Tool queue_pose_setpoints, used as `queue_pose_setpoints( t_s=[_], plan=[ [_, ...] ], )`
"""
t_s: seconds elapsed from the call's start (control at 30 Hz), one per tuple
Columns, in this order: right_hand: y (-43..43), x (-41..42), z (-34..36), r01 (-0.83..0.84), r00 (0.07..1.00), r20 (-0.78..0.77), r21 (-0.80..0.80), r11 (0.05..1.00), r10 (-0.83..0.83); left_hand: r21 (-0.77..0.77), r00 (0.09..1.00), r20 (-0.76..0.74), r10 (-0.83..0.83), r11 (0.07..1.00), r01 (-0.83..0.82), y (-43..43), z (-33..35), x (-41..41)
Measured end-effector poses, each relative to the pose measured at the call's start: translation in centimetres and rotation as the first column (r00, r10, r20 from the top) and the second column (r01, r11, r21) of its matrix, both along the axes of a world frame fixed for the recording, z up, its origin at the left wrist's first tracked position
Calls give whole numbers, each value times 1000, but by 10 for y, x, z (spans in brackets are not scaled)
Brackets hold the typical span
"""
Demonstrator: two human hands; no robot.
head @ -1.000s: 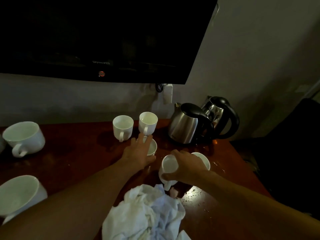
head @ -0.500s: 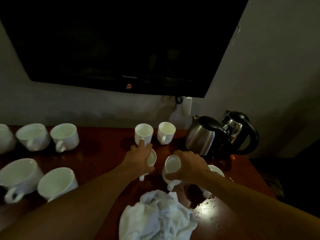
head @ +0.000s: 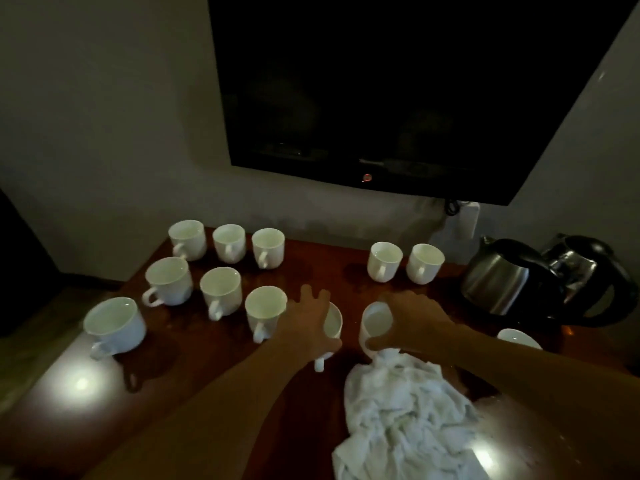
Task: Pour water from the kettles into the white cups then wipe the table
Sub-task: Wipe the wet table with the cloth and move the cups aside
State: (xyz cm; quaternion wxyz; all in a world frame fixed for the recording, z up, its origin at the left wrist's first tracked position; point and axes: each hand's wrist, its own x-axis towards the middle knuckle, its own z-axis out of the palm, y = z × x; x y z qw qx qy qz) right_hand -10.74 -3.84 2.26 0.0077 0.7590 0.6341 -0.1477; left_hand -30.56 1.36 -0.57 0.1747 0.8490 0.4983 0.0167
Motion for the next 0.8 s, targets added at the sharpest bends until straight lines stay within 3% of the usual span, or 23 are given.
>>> queue_pose_setpoints(
  t_s=[0.17, 0.5, 0.8],
  plan=[
    [-7, -52, 0, -40, 999, 27, -10, 999, 40, -55, 999, -4, 34, 998, -34, -17, -9, -70],
    [-10, -171, -28, -81, 997, -13, 9, 997, 81, 1, 991, -61, 120, 993, -120, 19, -23, -217],
    [22, -259, -50, -141, 989, -42, 12, 990, 142, 5, 984, 9, 179, 984, -179, 65, -48, -259]
  ],
)
